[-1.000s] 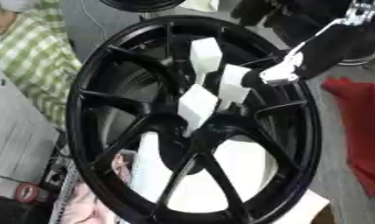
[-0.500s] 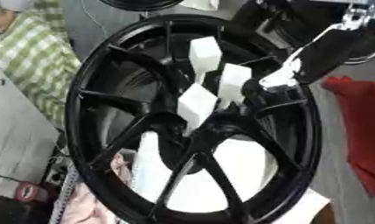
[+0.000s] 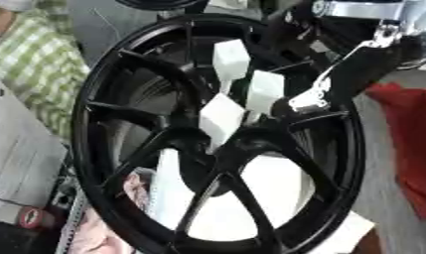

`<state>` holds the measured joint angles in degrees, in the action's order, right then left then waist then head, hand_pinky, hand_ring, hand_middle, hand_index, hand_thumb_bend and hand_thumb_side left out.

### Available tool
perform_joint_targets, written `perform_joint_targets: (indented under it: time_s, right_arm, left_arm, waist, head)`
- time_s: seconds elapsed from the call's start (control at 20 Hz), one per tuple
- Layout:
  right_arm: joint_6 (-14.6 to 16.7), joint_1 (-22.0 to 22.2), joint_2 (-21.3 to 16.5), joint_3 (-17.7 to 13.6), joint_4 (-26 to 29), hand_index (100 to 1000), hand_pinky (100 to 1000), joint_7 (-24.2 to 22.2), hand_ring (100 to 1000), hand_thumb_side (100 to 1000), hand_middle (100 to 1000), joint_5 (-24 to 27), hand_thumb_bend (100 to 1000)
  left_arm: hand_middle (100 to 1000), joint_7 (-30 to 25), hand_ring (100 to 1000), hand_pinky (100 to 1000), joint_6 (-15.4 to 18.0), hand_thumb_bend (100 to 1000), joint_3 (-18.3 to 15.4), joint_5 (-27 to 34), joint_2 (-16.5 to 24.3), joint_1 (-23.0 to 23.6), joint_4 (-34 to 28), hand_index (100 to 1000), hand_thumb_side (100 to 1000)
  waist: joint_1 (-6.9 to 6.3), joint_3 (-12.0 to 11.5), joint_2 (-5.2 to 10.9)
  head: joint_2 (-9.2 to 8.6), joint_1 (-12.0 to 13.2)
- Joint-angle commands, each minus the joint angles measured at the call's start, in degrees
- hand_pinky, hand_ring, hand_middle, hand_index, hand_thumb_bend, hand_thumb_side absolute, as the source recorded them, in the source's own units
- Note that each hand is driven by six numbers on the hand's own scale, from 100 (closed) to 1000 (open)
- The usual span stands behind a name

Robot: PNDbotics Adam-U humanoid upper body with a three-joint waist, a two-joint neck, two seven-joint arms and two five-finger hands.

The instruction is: Pull the pin out of the wheel hub.

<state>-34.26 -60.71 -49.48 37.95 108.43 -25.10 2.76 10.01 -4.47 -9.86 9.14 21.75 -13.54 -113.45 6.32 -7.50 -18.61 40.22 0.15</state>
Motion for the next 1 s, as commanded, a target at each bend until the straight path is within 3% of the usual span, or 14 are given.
perform_joint_targets:
  time_s: [0.05,1.0]
  right_arm:
    - [-0.39,-0.65,-0.45,-0.33,-0.43,811,832,-0.18,851,262,742,-0.62,609]
    - [-0.29,-0.51,1.16,0.29,-3.08,787,822,0.39,839,259,716,-1.19,580]
  left_arm:
    - [536,-0.24,560,698,0.02,100,-0.12,0.29,0.86,-0.40,-1.13,749,821]
    - [536,-0.55,560,699,-0.02,100,-0.07,0.29,0.56,-0.52,-1.14,749,825]
  waist:
    - [-0.33,0.00,0.72]
    - [-0.22,-0.47,-0.36]
  head:
    - [-0.02,0.05]
    - [-0.25,-0.21]
